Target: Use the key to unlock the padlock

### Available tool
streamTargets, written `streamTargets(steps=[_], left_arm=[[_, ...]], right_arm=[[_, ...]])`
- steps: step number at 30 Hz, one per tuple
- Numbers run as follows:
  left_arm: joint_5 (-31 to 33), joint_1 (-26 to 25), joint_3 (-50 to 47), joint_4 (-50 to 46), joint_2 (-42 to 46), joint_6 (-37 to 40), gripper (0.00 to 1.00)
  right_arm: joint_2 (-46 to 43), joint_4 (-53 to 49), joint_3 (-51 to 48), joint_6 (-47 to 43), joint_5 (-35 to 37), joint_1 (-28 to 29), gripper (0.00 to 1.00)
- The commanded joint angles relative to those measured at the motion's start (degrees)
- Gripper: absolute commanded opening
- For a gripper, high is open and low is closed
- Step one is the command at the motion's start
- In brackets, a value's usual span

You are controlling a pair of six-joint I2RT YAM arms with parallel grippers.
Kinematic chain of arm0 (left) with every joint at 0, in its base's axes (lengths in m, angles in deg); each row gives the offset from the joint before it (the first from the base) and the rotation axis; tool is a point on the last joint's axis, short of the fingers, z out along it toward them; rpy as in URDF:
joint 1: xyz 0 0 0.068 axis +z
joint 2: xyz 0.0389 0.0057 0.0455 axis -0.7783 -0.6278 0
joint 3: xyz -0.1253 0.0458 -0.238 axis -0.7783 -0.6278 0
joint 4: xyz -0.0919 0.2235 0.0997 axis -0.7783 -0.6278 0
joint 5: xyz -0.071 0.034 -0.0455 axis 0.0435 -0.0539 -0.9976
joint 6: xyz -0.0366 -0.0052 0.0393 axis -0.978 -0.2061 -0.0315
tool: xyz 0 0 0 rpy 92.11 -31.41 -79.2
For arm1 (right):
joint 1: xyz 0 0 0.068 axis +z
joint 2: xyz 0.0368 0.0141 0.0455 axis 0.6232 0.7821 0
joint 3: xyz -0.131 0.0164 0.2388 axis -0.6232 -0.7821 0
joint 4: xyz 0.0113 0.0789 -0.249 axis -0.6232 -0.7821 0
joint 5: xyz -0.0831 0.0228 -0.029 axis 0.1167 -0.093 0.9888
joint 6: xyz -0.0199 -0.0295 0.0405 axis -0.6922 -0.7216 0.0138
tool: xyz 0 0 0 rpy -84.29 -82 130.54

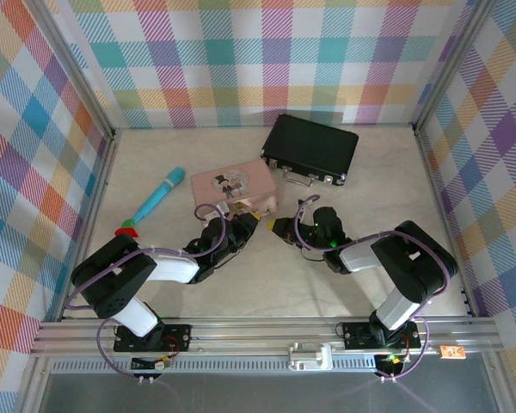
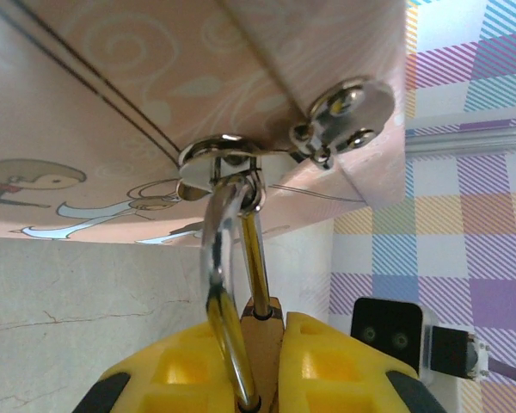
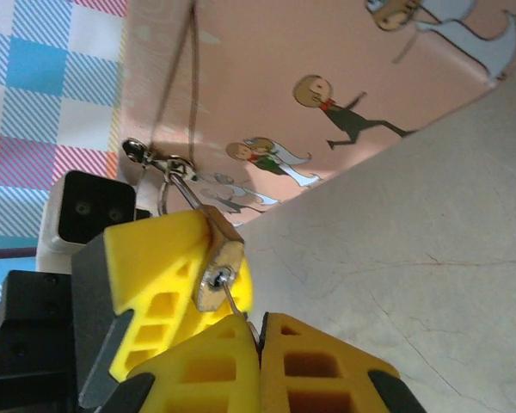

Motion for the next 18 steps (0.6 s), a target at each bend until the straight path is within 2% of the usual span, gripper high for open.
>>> streamTargets(steps=[1,12,18], left_arm=[[-0.9,0.1,0.6,4.0,1.4,1.0,0.00],[-0.7,0.1,0.4,3.7,1.9,1.4,0.00],[-0.5,0.2,0.5,3.6,2.0,1.4,0.00]], right_arm=[[-0.5,1.5,1.7,-0.4,-0.6,0.7,0.00],[1.2,2.9,1.8,0.7,-0.2,1.2,0.00],[-1.0,-0.1,0.5,0.2,1.7,1.4,0.00]])
